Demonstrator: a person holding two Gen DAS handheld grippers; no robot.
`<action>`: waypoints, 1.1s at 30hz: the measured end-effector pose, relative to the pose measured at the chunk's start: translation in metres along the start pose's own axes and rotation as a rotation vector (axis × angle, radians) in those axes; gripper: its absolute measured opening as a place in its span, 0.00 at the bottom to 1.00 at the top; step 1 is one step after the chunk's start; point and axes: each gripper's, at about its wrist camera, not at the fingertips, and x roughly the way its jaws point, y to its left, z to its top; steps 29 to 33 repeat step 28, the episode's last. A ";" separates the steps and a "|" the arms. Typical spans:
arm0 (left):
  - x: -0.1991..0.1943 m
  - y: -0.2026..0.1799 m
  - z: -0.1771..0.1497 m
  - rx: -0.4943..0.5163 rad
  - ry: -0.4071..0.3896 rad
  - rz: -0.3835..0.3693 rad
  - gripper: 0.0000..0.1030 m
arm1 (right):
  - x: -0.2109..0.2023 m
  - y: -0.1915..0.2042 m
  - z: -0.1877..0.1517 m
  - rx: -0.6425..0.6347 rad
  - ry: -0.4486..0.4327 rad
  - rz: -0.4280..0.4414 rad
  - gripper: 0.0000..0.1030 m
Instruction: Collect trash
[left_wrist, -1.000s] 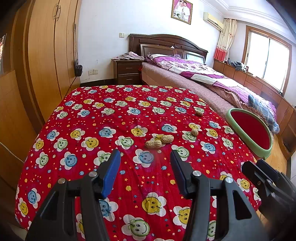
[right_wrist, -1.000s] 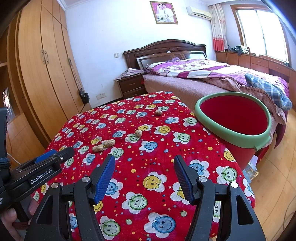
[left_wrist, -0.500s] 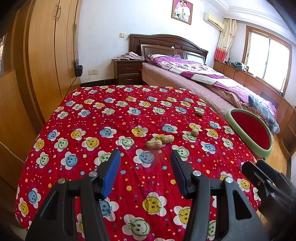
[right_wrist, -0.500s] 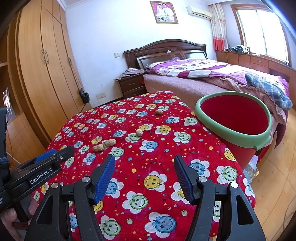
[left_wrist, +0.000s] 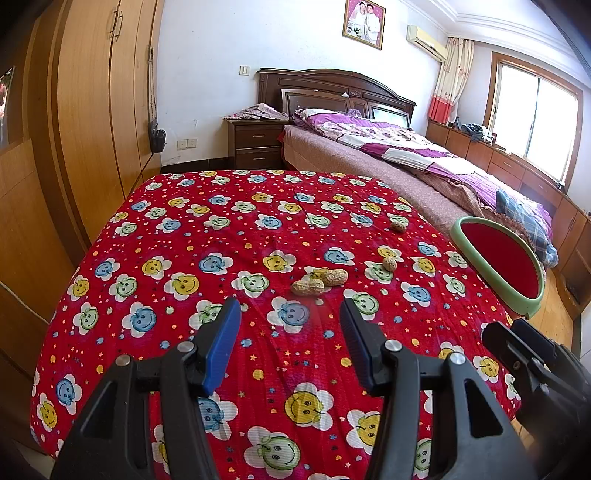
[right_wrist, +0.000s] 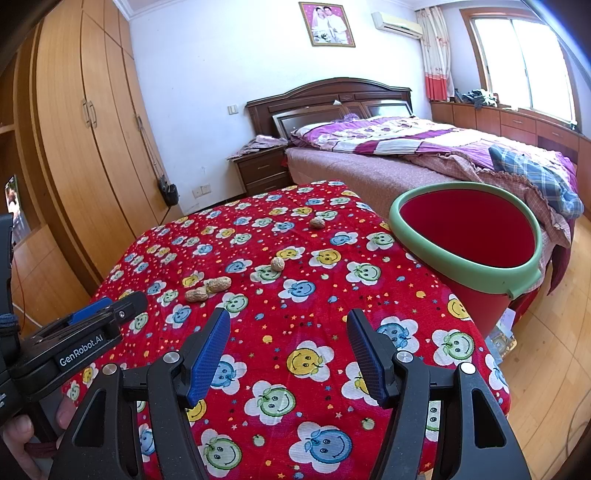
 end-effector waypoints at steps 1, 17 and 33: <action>0.000 0.000 0.000 0.000 0.000 -0.001 0.54 | 0.000 0.000 0.000 0.000 0.000 0.000 0.65; -0.001 0.000 -0.001 -0.001 0.000 -0.001 0.54 | 0.000 0.000 -0.002 0.004 -0.004 0.000 0.65; 0.000 0.000 -0.001 -0.002 0.000 0.001 0.54 | -0.001 0.001 -0.002 0.005 -0.003 -0.001 0.65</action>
